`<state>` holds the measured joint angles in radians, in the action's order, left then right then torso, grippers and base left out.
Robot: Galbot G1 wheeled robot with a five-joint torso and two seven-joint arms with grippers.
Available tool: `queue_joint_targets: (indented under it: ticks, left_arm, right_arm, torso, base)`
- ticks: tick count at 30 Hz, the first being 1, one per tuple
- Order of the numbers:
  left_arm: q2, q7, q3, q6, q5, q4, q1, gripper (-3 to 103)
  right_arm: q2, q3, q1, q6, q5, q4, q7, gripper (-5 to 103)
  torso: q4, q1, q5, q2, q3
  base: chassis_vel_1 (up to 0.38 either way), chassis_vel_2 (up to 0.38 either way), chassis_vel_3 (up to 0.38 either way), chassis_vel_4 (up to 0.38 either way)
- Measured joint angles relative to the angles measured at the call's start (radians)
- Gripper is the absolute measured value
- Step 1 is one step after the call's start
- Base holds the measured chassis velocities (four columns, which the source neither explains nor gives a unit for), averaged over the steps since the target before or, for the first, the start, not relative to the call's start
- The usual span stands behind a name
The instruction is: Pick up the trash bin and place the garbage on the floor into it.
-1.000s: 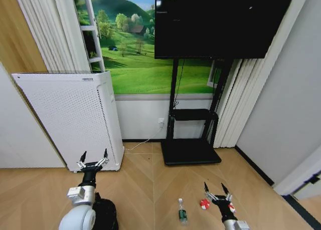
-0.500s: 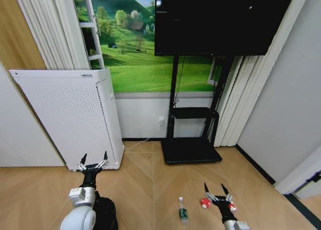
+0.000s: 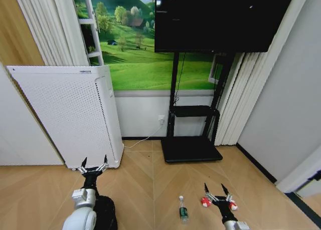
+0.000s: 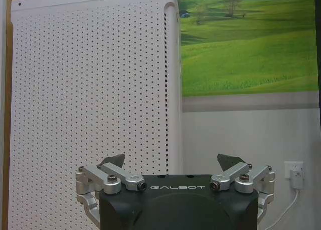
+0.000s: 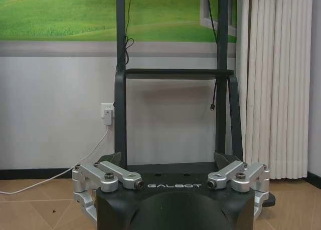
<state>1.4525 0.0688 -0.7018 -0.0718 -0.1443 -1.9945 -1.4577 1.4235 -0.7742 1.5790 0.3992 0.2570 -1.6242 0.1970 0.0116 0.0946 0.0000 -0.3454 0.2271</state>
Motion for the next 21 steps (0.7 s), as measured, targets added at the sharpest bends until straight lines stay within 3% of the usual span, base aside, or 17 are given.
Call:
queue_joint_targets:
  ticks: [21]
  left_arm:
    - [0.0, 0.0, -0.004, -0.004, -0.004, 0.0, 0.003, 100]
  right_arm:
    - [0.001, 0.0, -0.002, 0.001, -0.002, -0.001, 0.003, 100]
  torso:
    - [0.0001, -0.026, 0.0, 0.089, -0.063]
  base:
    - [0.0, 0.0, 0.0, 0.0]
